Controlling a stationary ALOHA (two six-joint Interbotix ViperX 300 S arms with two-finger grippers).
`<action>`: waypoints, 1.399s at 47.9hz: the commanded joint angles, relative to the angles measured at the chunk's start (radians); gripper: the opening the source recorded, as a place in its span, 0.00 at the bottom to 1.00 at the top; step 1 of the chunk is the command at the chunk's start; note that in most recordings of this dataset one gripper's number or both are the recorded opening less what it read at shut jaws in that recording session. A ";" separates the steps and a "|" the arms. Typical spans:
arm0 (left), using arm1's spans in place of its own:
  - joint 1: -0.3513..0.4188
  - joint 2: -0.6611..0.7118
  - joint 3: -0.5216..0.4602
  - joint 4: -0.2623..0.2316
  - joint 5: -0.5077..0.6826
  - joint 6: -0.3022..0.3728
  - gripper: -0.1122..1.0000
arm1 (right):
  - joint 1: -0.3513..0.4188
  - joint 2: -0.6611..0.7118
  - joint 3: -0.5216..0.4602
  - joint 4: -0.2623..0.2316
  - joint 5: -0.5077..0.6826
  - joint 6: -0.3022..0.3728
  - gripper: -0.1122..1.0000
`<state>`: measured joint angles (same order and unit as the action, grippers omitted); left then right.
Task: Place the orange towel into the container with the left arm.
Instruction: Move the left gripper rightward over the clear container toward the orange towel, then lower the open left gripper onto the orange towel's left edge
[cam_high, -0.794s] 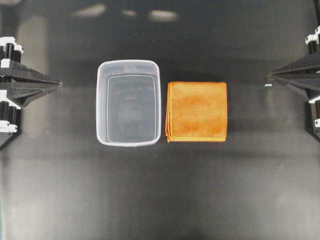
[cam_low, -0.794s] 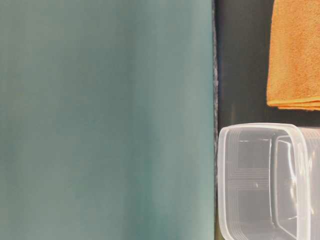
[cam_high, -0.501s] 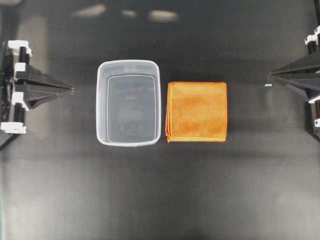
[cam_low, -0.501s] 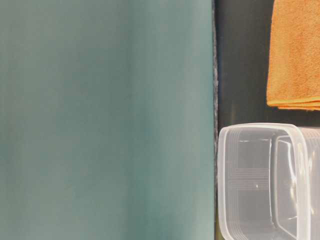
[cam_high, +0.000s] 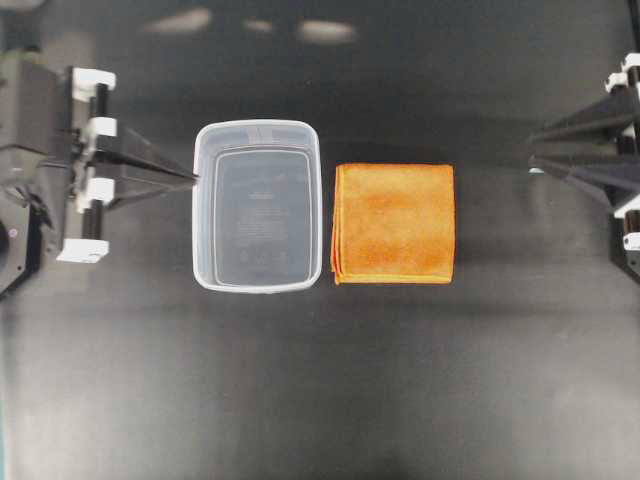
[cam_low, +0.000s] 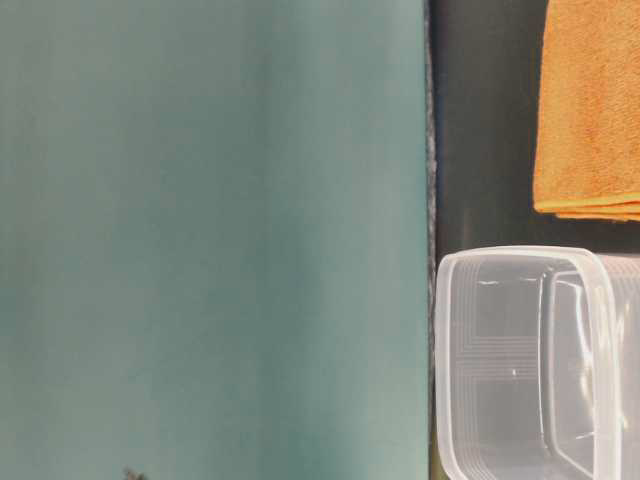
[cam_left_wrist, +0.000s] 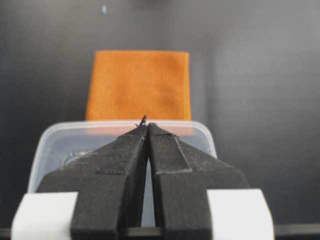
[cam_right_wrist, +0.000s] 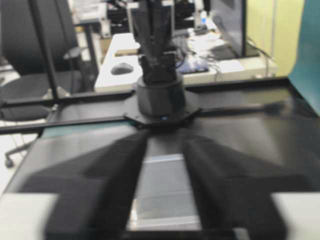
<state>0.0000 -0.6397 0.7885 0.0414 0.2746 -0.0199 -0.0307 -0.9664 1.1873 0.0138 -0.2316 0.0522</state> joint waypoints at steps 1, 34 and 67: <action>-0.002 0.046 -0.060 0.003 0.017 -0.002 0.11 | -0.012 0.009 -0.009 0.009 -0.005 0.002 0.50; 0.003 0.649 -0.514 0.003 0.273 0.041 0.90 | -0.015 -0.020 -0.005 0.012 0.063 0.002 0.80; 0.020 1.131 -0.825 0.003 0.301 0.137 0.90 | 0.008 -0.095 -0.005 0.011 0.066 0.002 0.77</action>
<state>0.0199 0.4679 -0.0123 0.0430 0.5814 0.1135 -0.0276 -1.0661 1.1934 0.0215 -0.1611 0.0522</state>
